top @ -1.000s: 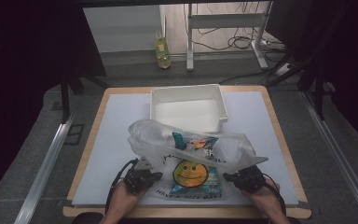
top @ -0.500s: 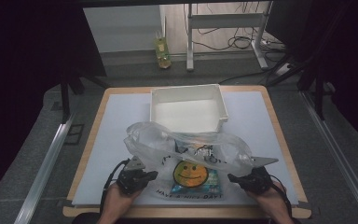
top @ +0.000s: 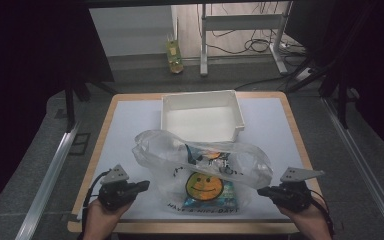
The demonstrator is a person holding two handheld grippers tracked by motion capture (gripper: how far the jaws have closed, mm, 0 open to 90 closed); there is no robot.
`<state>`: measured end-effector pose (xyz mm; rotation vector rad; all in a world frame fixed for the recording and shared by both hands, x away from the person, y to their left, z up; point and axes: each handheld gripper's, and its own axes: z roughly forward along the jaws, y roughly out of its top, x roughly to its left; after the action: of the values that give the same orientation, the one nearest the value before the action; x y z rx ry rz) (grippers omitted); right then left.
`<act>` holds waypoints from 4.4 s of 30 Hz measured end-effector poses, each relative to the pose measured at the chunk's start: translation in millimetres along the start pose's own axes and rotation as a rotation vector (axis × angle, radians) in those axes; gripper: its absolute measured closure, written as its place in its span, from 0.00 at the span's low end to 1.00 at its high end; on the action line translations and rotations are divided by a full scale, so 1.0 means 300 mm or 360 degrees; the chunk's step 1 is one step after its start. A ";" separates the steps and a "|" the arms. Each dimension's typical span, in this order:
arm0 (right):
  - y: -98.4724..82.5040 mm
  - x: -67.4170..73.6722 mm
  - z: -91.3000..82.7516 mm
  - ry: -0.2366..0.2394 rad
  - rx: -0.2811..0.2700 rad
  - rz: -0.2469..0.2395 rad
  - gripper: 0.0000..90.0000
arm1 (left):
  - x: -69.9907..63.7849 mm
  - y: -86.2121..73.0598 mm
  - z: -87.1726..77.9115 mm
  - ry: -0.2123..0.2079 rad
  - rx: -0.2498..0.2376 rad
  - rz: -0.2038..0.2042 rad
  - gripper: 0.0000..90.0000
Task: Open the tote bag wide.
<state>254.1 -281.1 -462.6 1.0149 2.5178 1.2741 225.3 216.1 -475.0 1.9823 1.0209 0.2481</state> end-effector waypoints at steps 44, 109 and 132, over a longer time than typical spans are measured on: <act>0.209 -0.030 -0.262 0.0233 -0.0285 0.0035 0.98 | -0.006 0.300 -0.044 -0.0327 -0.0043 0.0142 0.99; -0.030 -0.163 0.220 -0.0092 0.0218 0.0090 0.99 | 0.103 0.014 0.288 -0.0045 0.0341 0.0027 0.99; 0.027 -0.185 -0.126 -0.0114 -0.0035 0.0175 0.98 | 0.034 0.096 -0.009 -0.0067 -0.0002 0.0090 0.99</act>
<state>285.1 -337.5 -441.8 1.1869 2.4200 1.2666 246.7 217.1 -453.1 2.0091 0.9389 0.2365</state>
